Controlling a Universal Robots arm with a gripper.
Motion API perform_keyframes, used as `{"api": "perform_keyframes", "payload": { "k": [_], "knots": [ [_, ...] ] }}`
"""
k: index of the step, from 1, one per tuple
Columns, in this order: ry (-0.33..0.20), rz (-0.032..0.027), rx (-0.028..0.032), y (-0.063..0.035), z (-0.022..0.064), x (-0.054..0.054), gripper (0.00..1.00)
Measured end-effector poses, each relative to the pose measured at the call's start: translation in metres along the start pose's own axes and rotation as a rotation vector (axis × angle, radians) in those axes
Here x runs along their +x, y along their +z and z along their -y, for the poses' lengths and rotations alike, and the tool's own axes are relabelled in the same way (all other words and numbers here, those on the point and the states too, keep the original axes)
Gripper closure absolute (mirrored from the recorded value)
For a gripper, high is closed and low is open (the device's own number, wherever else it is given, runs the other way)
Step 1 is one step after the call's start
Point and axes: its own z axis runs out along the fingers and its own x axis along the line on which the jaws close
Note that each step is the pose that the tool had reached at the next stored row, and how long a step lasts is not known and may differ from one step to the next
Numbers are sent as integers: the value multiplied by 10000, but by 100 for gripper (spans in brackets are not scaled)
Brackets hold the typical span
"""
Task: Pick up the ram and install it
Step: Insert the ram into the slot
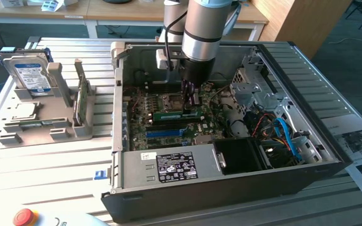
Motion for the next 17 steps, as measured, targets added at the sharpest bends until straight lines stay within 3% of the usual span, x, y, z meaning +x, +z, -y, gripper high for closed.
{"api": "perform_keyframes", "payload": {
  "k": [17],
  "knots": [
    [40, 0, -3, 41, 1, -1, 89]
  ]
}}
